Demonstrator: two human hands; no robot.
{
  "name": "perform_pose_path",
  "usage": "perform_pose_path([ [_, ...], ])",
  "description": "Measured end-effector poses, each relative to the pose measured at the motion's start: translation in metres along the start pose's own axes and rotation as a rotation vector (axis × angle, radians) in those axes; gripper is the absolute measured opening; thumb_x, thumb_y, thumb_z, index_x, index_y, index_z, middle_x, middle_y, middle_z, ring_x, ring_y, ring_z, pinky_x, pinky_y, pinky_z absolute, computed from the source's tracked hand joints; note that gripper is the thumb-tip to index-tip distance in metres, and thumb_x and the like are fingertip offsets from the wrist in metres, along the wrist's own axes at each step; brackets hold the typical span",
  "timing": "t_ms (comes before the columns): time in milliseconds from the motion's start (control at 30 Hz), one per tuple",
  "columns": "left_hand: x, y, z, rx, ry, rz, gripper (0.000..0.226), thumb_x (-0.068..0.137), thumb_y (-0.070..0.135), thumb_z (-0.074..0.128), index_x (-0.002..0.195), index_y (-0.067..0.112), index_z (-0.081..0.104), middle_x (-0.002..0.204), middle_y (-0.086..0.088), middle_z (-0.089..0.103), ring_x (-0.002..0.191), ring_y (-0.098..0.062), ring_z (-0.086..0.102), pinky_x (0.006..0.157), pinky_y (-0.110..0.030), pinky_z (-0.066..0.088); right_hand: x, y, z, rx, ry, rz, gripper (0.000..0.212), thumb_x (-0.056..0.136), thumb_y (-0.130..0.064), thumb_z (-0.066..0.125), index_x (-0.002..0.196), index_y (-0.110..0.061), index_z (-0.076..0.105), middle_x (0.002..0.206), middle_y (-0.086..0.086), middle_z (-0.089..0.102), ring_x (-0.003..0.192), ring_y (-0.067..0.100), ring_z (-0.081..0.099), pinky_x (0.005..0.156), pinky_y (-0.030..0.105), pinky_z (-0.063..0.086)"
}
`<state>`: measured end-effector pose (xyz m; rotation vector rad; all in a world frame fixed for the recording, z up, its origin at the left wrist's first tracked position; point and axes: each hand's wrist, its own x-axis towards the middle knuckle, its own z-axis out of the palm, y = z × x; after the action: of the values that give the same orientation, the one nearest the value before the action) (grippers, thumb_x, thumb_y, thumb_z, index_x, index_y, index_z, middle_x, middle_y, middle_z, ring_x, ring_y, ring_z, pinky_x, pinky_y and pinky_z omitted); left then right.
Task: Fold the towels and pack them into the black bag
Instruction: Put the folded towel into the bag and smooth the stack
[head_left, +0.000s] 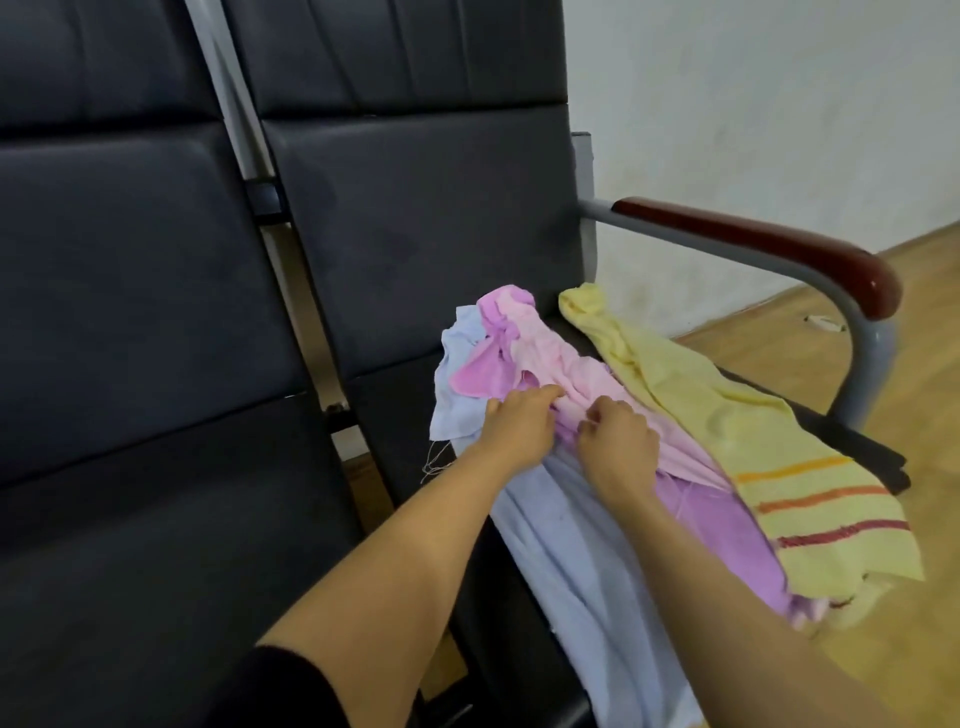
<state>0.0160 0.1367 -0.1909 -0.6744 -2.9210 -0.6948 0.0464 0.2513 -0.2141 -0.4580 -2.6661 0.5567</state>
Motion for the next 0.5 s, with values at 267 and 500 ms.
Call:
perform_pose_path([
  [267,0.003,-0.004,-0.010,-0.283,0.125,0.011,0.061,0.096,0.009,0.043,0.149,0.032,0.022,0.089,-0.004,0.055,0.086,-0.022,0.054,0.091,-0.043,0.047,0.004,-0.025,-0.025,0.496,0.324,-0.140,0.009,0.092,-0.008,0.048,0.084,-0.012,0.050,0.077,0.006,0.058,0.074,0.029,0.054,0.070,0.041,0.042],
  [500,-0.011,0.010,-0.052,-0.526,0.162,-0.064,0.013,0.098,0.014,0.045,0.104,0.020,0.054,0.076,0.008,0.051,0.068,-0.004,0.049,0.055,-0.005,0.041,-0.005,-0.056,-0.051,0.736,0.316,-0.353,0.012,0.094,-0.015,0.049,0.093,-0.007,0.059,0.084,0.004,0.061,0.075,0.017,0.057,0.066,0.026,0.047],
])
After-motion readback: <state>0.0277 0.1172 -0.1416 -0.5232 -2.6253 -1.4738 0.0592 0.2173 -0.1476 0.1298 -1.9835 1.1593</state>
